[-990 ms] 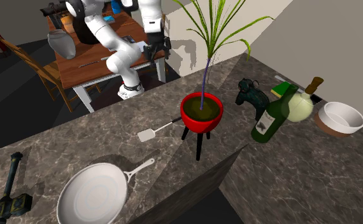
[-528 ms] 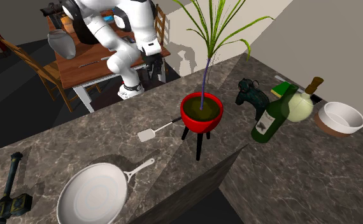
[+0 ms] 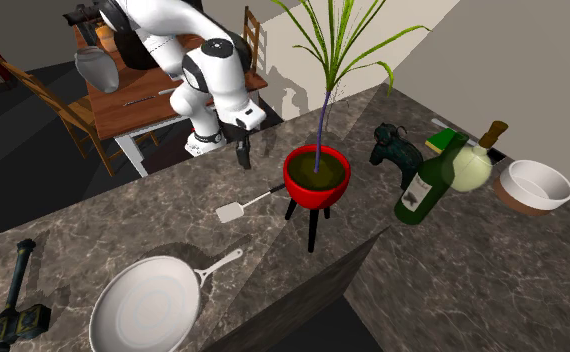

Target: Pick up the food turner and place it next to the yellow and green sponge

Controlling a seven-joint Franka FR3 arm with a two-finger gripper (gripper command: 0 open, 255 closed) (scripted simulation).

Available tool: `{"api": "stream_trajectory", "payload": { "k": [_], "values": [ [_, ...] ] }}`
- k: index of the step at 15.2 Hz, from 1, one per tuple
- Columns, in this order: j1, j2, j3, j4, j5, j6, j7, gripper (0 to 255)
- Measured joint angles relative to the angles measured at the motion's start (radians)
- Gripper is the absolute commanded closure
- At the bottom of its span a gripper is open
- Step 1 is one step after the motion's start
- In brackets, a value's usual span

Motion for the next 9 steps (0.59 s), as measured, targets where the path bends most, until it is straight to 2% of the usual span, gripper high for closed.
{"api": "stream_trajectory", "payload": {
  "k": [4,7,9],
  "values": [
    [0.096,0.163,-0.142,0.07,0.063,0.072,-0.303,0],
    [0.17,0.331,-0.243,0.146,0.175,0.118,-0.554,0],
    [0.183,0.378,-0.26,0.152,0.214,0.141,-0.627,0]
  ]
}}
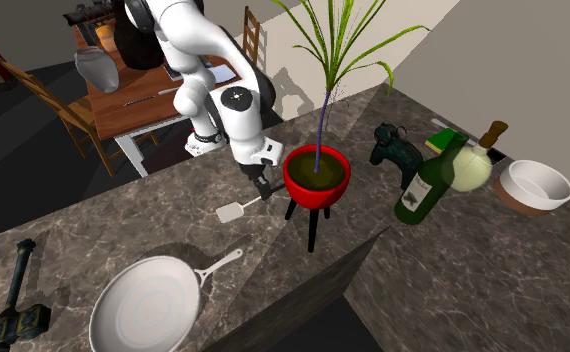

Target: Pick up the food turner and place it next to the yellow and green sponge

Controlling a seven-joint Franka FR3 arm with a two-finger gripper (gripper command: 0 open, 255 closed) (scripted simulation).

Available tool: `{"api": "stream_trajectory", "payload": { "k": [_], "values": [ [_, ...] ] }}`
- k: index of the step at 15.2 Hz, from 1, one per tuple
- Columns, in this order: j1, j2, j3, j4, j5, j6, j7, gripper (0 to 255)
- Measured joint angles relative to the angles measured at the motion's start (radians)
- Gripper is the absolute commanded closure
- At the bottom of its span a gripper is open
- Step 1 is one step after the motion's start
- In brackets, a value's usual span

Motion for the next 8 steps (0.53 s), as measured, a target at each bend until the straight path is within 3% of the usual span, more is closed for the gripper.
{"api": "stream_trajectory", "payload": {
  "k": [8],
  "values": [
    [0.007,0.074,-0.013,-0.037,0.068,0.084,-0.065,0]
  ]
}}
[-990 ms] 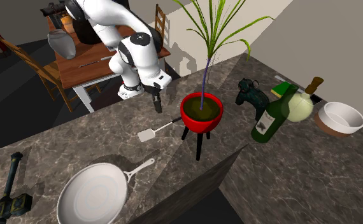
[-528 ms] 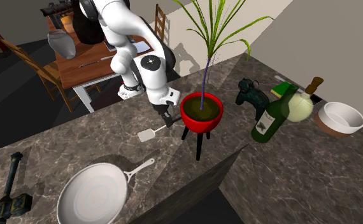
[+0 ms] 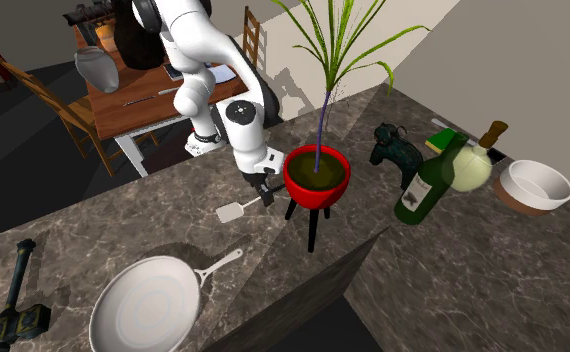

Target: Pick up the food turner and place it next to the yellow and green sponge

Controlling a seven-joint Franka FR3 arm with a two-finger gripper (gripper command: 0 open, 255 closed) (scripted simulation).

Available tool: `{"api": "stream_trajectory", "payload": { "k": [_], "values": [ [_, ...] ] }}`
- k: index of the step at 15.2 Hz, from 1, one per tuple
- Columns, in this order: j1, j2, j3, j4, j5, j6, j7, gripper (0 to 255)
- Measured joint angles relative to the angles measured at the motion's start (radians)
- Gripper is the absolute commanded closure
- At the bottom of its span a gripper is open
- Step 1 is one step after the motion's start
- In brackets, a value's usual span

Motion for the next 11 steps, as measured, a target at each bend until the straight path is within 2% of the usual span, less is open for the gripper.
{"api": "stream_trajectory", "payload": {
  "k": [4,5,11],
  "values": [
    [0.0,0.0,0.0,-0.002,0.0,0.002,0.0,0],
    [0.0,0.0,0.0,-0.002,0.0,0.002,0.0,255],
    [0.0,0.0,0.0,-0.002,0.0,0.002,0.0,255]
  ]
}}
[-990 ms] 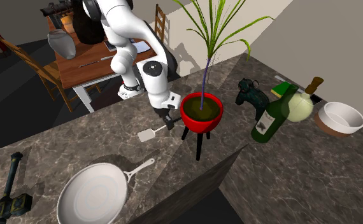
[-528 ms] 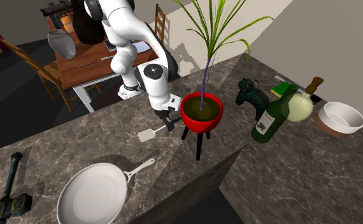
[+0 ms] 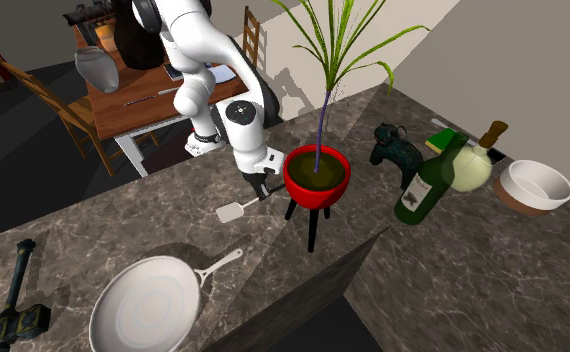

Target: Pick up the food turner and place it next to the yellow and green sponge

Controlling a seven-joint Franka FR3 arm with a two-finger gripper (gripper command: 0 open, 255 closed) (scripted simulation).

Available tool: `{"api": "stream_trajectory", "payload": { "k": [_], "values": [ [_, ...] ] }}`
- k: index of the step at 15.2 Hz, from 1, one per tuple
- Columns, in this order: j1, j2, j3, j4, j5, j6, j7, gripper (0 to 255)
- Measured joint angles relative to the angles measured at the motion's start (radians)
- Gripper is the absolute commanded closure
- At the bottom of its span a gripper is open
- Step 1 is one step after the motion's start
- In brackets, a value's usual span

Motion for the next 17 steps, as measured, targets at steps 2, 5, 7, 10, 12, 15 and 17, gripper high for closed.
{"api": "stream_trajectory", "payload": {
  "k": [2,5,7,10,12,15,17],
  "values": [
    [0.0,0.0,0.0,0.0,0.0,0.0,0.0,255],
    [0.0,-0.005,0.0,0.003,-0.005,-0.006,0.003,255],
    [-0.001,-0.021,0.002,0.012,-0.021,-0.025,0.015,255],
    [0.0,-0.046,0.008,0.035,-0.044,-0.064,0.035,255],
    [-0.001,-0.067,0.013,0.05,-0.062,-0.092,0.051,255],
    [-0.002,-0.088,0.02,0.073,-0.08,-0.128,0.067,255],
    [-0.003,-0.102,0.025,0.091,-0.091,-0.156,0.075,255]
  ]
}}
